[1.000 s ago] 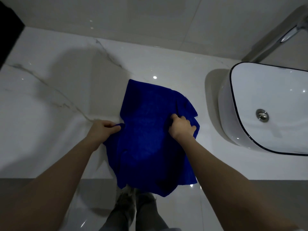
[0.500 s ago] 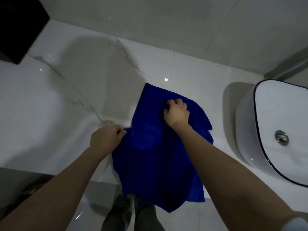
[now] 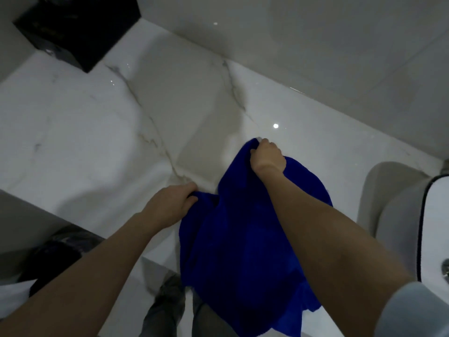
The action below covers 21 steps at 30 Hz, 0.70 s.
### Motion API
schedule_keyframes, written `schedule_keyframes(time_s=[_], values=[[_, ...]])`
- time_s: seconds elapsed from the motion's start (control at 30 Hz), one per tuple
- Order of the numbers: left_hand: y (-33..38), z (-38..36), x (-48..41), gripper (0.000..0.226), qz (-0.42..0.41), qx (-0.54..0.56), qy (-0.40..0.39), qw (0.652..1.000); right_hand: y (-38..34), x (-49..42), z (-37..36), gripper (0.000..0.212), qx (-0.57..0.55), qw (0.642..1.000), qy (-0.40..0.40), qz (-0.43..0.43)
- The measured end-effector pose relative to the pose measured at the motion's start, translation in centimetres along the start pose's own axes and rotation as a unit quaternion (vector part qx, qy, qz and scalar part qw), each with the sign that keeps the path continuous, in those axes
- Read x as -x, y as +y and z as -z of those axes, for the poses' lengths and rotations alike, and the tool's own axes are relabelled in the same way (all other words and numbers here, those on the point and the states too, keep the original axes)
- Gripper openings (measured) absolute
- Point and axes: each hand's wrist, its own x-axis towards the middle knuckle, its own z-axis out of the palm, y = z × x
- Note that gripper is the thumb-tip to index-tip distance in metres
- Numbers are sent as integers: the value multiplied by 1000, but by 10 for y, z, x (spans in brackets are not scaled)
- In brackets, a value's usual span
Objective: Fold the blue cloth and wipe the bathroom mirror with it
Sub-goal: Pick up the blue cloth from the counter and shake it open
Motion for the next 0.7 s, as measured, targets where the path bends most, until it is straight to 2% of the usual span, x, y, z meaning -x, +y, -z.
schedule_keyframes(time_s=[0.1, 0.2, 0.27, 0.4, 0.47, 0.5, 0.6, 0.7], values=[[-3, 8, -3, 24, 50, 4, 14, 999, -1, 1, 0, 27, 47, 999, 4, 0], [-6, 15, -7, 35, 98, 3, -50, 994, -2, 13, -2, 23, 55, 992, 52, 100], [-6, 21, -7, 37, 119, 86, -96, 985, -3, 26, -1, 23, 9, 985, 62, 161], [-8, 37, 4, 25, 167, 265, -160, 936, -7, 54, 5, 7, -173, 966, -84, 173], [-7, 39, 9, 8, 168, 311, -142, 925, -7, 67, 7, 7, -178, 962, -98, 180], [-6, 39, 12, 9, 166, 333, -126, 920, -7, 75, 7, 7, -171, 962, -97, 189], [0, 36, 18, 27, 158, 358, -106, 914, -4, 96, 4, 12, -151, 964, -49, 211], [5, 36, 25, 16, 135, 312, -97, 935, -1, 114, 4, 15, -124, 975, 53, 177]])
